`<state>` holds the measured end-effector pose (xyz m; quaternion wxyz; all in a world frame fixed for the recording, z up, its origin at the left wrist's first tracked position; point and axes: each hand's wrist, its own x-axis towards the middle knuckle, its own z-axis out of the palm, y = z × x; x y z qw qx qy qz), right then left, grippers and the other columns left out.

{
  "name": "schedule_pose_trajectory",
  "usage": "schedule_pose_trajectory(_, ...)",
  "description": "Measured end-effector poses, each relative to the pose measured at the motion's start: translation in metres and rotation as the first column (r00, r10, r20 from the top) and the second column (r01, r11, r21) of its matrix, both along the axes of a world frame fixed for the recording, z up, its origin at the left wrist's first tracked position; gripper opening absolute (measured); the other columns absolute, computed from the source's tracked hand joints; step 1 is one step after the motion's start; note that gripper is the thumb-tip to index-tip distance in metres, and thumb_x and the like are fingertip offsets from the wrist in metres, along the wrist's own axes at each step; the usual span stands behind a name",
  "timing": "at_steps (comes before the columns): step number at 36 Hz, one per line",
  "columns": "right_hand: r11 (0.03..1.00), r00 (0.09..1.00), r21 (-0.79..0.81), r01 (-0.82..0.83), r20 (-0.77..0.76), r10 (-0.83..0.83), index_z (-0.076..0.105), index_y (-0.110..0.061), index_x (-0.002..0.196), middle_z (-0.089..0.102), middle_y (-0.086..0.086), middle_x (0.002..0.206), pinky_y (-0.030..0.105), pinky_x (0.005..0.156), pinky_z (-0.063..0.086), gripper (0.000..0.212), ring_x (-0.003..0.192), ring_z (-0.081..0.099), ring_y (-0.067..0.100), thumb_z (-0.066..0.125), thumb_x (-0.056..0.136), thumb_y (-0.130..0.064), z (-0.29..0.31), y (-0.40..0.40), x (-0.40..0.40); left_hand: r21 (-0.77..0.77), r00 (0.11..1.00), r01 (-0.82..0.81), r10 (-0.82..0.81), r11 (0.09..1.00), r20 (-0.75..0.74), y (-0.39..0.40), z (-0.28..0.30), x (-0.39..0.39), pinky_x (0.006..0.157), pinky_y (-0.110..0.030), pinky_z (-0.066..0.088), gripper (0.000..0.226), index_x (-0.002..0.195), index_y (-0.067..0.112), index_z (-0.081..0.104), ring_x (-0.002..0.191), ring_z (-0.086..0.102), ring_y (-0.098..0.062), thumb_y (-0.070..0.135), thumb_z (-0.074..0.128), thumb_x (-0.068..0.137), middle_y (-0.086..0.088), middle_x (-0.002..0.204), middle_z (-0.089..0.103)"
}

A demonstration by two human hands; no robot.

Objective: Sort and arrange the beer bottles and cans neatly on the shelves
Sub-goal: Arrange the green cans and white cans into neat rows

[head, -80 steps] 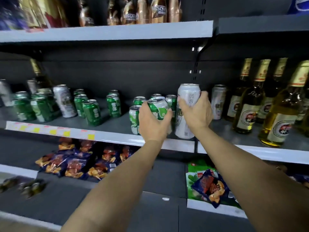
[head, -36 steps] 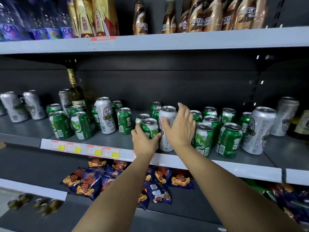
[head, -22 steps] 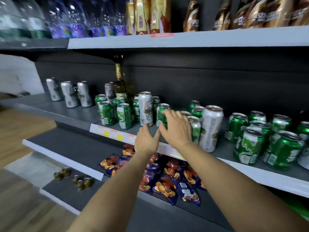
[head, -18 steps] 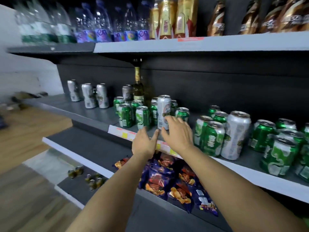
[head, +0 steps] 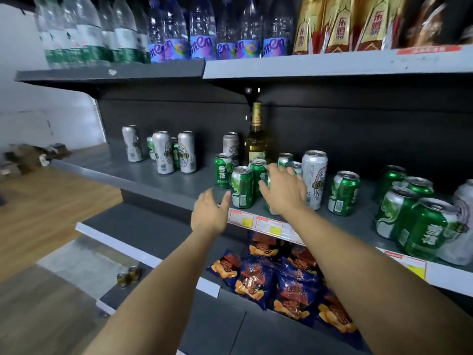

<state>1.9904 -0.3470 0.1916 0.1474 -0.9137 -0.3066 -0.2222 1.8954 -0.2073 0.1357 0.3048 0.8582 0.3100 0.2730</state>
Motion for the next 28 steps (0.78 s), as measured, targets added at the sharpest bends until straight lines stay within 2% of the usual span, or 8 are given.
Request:
schedule_pose_trajectory(10, 0.996, 0.996, 0.037, 0.087, -0.022, -0.086, 0.047, -0.014, 0.131, 0.058, 0.009, 0.126, 0.038, 0.093, 0.040, 0.042, 0.119, 0.049, 0.028, 0.044, 0.098, -0.040, 0.021, 0.040, 0.065, -0.042, 0.990, 0.084, -0.079, 0.996, 0.117, 0.038, 0.030, 0.086, 0.105, -0.046, 0.036, 0.062, 0.143, 0.008, 0.040, 0.132, 0.038, -0.032, 0.052, 0.037, 0.099, -0.016, 0.143, 0.042)
schedule_pose_trajectory(14, 0.990, 0.992, 0.078, 0.116, -0.061, -0.112, 0.047, -0.011, 0.131, 0.059, 0.011, 0.125, 0.038, 0.089, 0.042, 0.044, 0.118, 0.050, 0.029, 0.045, 0.099, -0.040, 0.027, 0.061, 0.087, -0.057, 0.976, 0.125, -0.113, 0.990, 0.184, 0.056, 0.041, 0.117, 0.103, -0.044, 0.039, 0.058, 0.139, 0.009, 0.044, 0.127, 0.046, -0.032, 0.050, 0.040, 0.099, -0.016, 0.139, 0.046)
schedule_pose_trajectory(22, 0.949, 0.940, 0.202, 0.242, -0.289, -0.178, 0.047, -0.012, 0.134, 0.059, 0.010, 0.128, 0.039, 0.087, 0.050, 0.059, 0.118, 0.055, 0.030, 0.053, 0.093, -0.053, 0.042, 0.102, 0.127, -0.093, 0.950, 0.256, -0.232, 0.962, 0.210, 0.093, 0.064, 0.181, 0.088, -0.031, 0.040, 0.045, 0.128, 0.004, 0.049, 0.117, 0.053, -0.032, 0.034, 0.057, 0.096, -0.015, 0.128, 0.056)
schedule_pose_trajectory(26, 0.940, 0.900, 0.186, 0.285, -0.389, -0.196, 0.048, -0.009, 0.135, 0.057, 0.012, 0.131, 0.036, 0.089, 0.047, 0.068, 0.119, 0.055, 0.031, 0.051, 0.091, -0.060, 0.048, 0.123, 0.151, -0.131, 0.934, 0.339, -0.315, 0.932, 0.170, 0.109, 0.066, 0.216, 0.099, -0.036, 0.044, 0.053, 0.132, 0.002, 0.044, 0.121, 0.051, -0.032, 0.025, 0.067, 0.089, -0.014, 0.130, 0.055)
schedule_pose_trajectory(28, 0.933, 0.868, 0.197, 0.302, -0.462, -0.183, 0.045, -0.012, 0.138, 0.053, 0.011, 0.137, 0.036, 0.096, 0.046, 0.076, 0.124, 0.052, 0.031, 0.052, 0.086, -0.068, 0.049, 0.134, 0.164, -0.191, 0.910, 0.407, -0.380, 0.893, 0.163, 0.116, 0.066, 0.232, 0.097, -0.039, 0.047, 0.057, 0.129, 0.002, 0.043, 0.118, 0.055, -0.032, 0.020, 0.072, 0.084, -0.015, 0.125, 0.058)
